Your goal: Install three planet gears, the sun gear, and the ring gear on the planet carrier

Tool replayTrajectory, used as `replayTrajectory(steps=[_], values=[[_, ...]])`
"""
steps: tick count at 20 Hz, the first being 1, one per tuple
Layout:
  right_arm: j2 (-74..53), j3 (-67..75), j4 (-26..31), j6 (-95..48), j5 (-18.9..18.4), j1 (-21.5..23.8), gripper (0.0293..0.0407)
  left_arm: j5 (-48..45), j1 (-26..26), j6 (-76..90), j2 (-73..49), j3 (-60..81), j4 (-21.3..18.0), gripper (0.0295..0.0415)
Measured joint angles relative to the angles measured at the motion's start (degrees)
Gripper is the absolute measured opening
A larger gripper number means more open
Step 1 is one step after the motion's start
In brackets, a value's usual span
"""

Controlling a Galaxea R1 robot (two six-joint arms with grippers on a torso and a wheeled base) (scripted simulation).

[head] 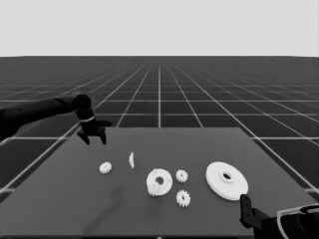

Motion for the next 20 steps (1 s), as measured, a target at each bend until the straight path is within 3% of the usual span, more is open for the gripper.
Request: replayTrajectory(steps=[1,2,4,6,11,13,20], values=[[0.00,0.00,0.00,0.00,0.00,0.00,0.0385,0.00,0.01,0.28,0.08,-0.35,0.01,0.0385],[0.00,0.00,0.00,0.00,0.00,0.00,0.0385,-6.50,6.88,0.35,-0.04,-0.14,5.83,0.0385],[0.00,0.00,0.00,0.00,0.00,0.00,0.0385,-12.92,16.76,2.44,2.52,-5.65,10.89,0.0385],[0.00,0.00,0.00,0.00,0.00,0.00,0.0385,-15.34,19.56,4.17,4.49,-9.79,12.02,0.0385],[0.00,0.00,0.00,0.00,0.00,0.00,0.0385,-16.50,20.60,5.20,5.57,-12.13,12.33,0.0384],[0.00,0.00,0.00,0.00,0.00,0.00,0.0385,-16.57,20.61,5.26,5.53,-12.32,12.41,0.0314],[0.00,0.00,0.00,0.00,0.00,0.00,0.0385,-16.66,20.62,5.29,5.61,-12.40,12.44,0.0312]])
